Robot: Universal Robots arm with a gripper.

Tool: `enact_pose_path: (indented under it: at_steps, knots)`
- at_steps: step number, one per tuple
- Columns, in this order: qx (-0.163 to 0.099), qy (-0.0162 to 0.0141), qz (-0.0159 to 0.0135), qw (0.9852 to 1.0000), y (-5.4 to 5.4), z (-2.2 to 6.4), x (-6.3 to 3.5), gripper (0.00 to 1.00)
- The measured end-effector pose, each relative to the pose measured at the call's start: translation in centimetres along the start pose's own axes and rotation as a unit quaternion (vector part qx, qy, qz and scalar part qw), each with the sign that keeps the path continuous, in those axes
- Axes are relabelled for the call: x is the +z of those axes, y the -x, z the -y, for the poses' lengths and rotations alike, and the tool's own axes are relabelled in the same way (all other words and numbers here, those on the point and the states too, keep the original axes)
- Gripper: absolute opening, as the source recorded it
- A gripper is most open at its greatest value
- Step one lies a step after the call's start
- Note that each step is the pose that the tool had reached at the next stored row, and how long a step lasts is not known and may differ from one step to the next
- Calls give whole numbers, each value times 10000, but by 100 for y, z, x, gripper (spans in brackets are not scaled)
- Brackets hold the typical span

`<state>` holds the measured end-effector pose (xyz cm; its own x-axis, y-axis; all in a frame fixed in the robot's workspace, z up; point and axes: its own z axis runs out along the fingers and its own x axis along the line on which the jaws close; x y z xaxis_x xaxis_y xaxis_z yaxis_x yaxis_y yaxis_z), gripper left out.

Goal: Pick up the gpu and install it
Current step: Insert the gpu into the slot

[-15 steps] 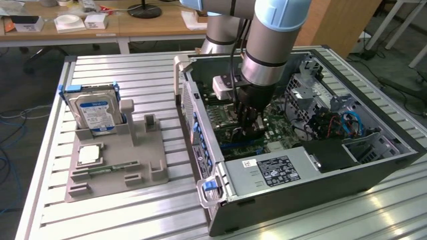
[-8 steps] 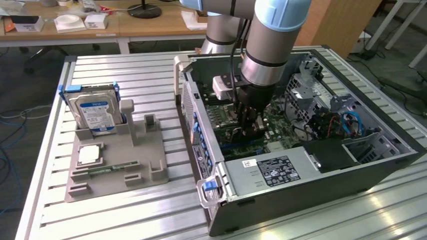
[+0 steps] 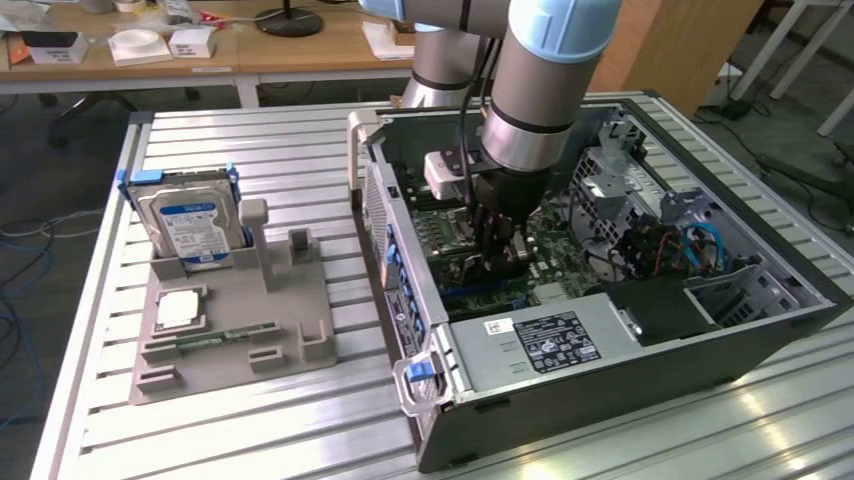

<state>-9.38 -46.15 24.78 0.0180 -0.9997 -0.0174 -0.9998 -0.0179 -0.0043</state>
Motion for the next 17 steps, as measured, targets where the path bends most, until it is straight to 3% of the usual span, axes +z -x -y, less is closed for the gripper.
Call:
enact_pose_path:
  at_steps: [17]
  knots:
    - [9,0,-1,10000,-14,-2,15,26]
